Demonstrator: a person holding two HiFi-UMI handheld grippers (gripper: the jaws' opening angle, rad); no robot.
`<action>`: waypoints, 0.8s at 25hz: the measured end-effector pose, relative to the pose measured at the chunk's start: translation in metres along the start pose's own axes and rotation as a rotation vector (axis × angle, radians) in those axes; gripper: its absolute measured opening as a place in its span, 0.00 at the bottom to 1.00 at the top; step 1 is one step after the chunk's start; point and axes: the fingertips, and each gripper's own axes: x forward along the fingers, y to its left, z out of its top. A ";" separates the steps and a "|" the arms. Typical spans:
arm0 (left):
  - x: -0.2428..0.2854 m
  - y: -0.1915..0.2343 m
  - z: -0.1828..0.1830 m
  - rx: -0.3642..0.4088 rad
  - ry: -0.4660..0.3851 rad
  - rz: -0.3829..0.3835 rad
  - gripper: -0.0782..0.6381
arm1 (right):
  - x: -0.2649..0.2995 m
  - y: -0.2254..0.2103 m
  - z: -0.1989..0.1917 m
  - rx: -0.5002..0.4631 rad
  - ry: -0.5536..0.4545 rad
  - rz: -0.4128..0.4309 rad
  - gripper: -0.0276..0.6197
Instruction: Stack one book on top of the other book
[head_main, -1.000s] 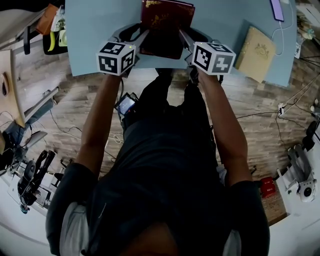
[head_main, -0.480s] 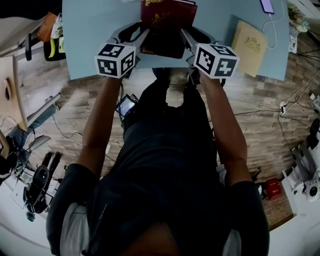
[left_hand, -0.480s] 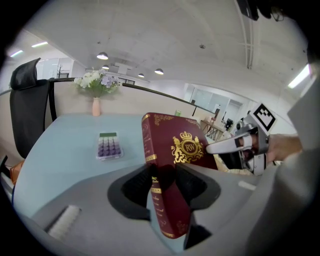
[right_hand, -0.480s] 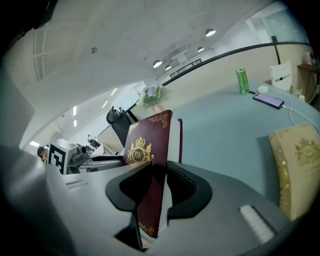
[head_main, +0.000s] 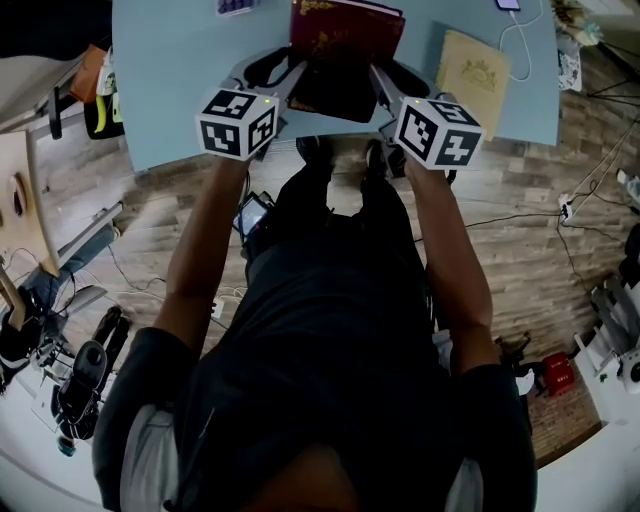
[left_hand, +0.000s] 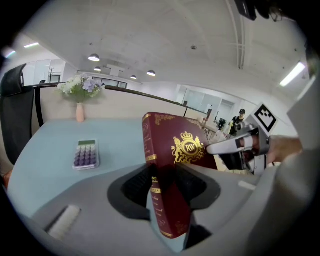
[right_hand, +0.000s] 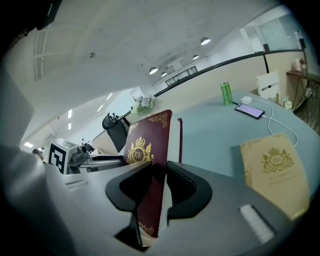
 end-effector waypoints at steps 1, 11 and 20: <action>0.004 -0.006 0.002 0.004 0.000 -0.008 0.39 | -0.006 -0.005 0.001 0.002 -0.004 -0.008 0.19; 0.044 -0.073 0.015 0.040 0.012 -0.080 0.39 | -0.062 -0.060 0.013 0.015 -0.035 -0.074 0.18; 0.079 -0.126 0.018 0.058 0.036 -0.140 0.39 | -0.103 -0.106 0.017 0.035 -0.052 -0.128 0.18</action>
